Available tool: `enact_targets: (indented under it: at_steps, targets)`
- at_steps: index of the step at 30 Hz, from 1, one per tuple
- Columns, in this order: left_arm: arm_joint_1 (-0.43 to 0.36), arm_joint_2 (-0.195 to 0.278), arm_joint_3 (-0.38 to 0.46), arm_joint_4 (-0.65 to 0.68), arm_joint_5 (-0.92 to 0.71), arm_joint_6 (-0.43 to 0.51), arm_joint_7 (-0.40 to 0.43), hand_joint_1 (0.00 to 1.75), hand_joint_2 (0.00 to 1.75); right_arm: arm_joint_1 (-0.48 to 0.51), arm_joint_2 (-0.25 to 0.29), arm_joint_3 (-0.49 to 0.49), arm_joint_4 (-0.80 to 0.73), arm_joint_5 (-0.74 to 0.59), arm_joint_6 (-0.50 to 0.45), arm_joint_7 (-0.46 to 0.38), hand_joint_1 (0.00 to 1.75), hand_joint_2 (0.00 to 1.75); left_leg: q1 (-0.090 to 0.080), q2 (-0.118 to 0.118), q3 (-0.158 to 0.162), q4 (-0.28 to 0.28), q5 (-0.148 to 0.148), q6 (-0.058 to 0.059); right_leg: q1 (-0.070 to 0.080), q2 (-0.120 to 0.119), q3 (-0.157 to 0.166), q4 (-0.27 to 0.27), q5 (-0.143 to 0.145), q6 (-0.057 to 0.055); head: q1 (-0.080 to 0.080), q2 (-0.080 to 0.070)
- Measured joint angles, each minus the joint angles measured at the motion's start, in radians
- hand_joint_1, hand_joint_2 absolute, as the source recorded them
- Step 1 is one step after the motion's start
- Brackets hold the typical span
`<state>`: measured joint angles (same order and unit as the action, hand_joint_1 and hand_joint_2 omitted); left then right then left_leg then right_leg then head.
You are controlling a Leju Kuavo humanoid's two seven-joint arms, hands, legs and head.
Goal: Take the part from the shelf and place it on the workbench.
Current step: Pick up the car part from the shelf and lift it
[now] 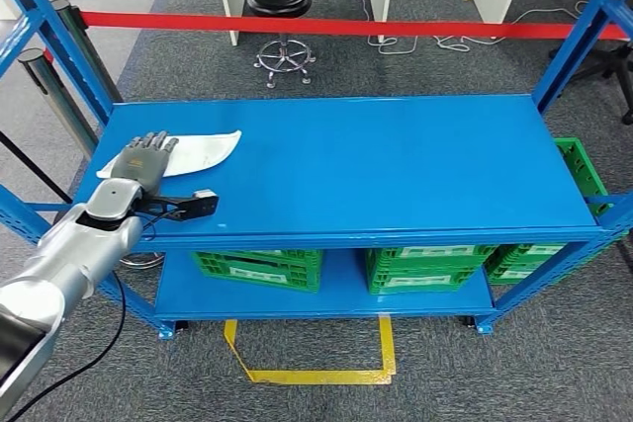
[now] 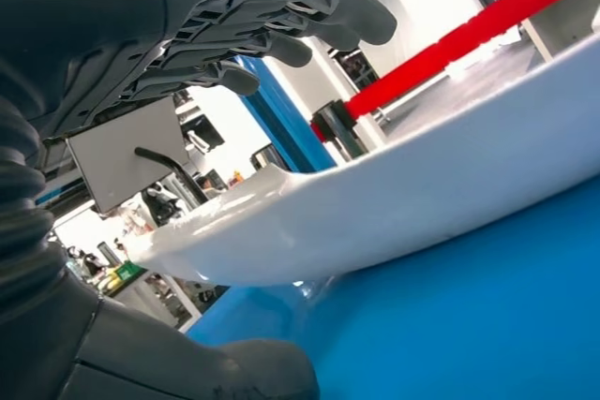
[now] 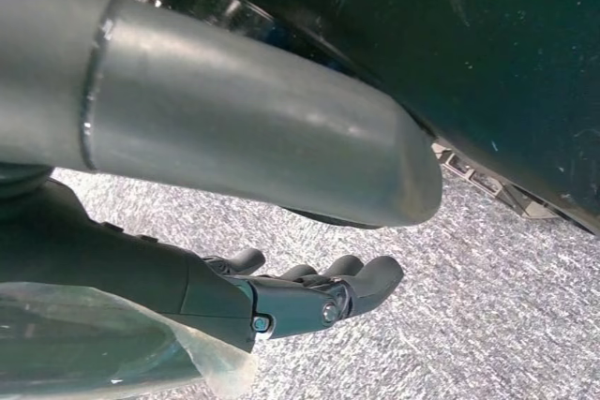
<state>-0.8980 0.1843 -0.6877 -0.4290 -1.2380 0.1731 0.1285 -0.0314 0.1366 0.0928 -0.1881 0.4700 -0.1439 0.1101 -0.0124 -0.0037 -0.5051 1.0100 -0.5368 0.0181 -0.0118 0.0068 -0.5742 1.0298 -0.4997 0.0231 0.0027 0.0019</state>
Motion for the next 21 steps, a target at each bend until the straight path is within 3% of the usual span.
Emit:
enact_targets:
  at_steps: [1, 5, 21]
  targets:
    - [0.0, 0.0, 0.0, 0.002, 0.0, -0.004, 0.002, 0.01, 1.75, 0.0, 0.0, 0.0, 0.0, 0.0, -0.001, 0.0, 0.0, 0.0, 0.0, 0.0, 0.0, 0.0, 0.0, 0.0, 0.0, 0.0, 0.0, 0.0, 0.0, 0.0, 0.0, 0.0]
    - [-0.001, -0.001, 0.004, 0.011, 0.0, -0.029, 0.01, 1.75, 1.75, 0.0, 0.0, 0.0, 0.0, 0.001, -0.003, 0.0, 0.0, 0.0, 0.0, 0.0, 0.0, 0.0, 0.0, 0.0, 0.0, 0.0, 0.0, 0.0, 0.0, 0.0, 0.0, 0.0]
    - [-0.012, -0.001, 0.022, 0.035, -0.011, -0.04, 0.032, 1.75, 1.75, 0.0, 0.0, -0.001, 0.0, 0.005, -0.005, -0.001, 0.0, 0.0, 0.0, 0.0, 0.0, 0.0, 0.0, 0.0, 0.0, 0.0, 0.0, 0.0, 0.0, 0.0, 0.0, 0.0]
